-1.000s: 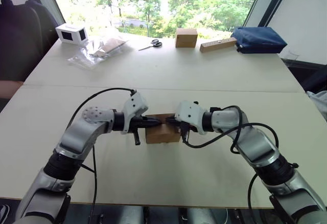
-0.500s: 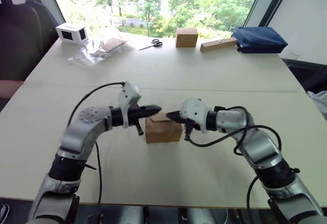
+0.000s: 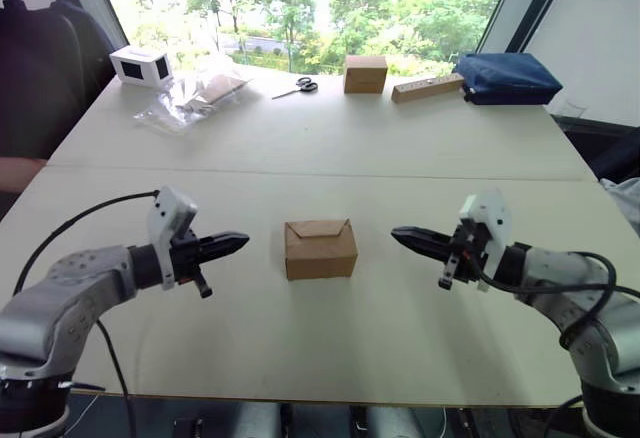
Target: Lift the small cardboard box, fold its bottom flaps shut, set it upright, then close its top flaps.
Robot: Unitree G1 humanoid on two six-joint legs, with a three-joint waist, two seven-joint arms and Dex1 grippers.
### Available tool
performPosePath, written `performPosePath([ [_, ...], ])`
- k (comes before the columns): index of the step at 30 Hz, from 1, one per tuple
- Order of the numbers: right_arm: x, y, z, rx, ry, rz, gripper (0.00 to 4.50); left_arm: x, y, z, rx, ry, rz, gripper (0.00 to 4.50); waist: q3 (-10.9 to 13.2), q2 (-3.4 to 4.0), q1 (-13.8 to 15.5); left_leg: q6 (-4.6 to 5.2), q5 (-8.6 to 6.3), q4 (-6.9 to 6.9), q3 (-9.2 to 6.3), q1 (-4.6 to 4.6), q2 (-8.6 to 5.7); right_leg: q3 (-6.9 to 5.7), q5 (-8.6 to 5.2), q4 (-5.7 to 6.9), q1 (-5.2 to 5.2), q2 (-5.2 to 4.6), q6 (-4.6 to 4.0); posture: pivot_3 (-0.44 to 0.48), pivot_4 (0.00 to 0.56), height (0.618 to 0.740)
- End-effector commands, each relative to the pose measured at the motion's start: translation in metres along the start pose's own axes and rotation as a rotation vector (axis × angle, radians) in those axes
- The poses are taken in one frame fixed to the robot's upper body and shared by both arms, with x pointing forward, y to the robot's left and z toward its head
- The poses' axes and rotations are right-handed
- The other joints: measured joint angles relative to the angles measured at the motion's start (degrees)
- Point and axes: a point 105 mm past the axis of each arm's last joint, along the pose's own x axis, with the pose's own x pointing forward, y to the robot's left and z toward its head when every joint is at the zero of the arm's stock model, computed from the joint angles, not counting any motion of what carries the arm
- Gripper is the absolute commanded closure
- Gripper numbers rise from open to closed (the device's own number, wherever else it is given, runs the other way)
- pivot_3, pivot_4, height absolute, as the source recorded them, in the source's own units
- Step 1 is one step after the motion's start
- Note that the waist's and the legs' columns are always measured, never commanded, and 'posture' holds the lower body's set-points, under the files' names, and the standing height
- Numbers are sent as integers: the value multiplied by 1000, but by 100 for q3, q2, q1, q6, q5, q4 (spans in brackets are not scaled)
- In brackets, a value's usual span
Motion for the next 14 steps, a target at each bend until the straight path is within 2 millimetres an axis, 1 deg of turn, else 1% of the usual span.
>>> performPosePath([
  [1,-9,11,-6,26,17,11,4500,-9,-6,-10,9,-7,15,4442,0,0,-5,1,-1,-2,0,1,0,0,0,-2,0,0,0,0,150,740],
  [3,-15,13,-21,40,74,0,4500,-15,-7,-29,-1,41,39,4442,0,0,-4,1,-1,-3,1,-1,0,1,-1,-3,-2,0,-1,0,150,740],
  [5,-19,8,-32,62,96,-35,4500,-17,-7,-37,-54,33,54,4442,0,0,-3,1,-1,-3,3,2,0,1,-2,-5,-2,-1,-3,0,150,740],
  [8,-22,1,-39,69,106,-64,4500,-17,-10,-43,-46,46,43,4442,0,-1,7,3,-2,-3,3,5,0,0,-8,-11,4,-2,-14,0,150,740],
  [14,-20,4,-39,51,113,-48,4500,-18,-8,-42,-95,33,24,4442,0,0,6,5,-4,-4,3,5,1,0,-9,-14,4,0,-14,0,150,740],
])
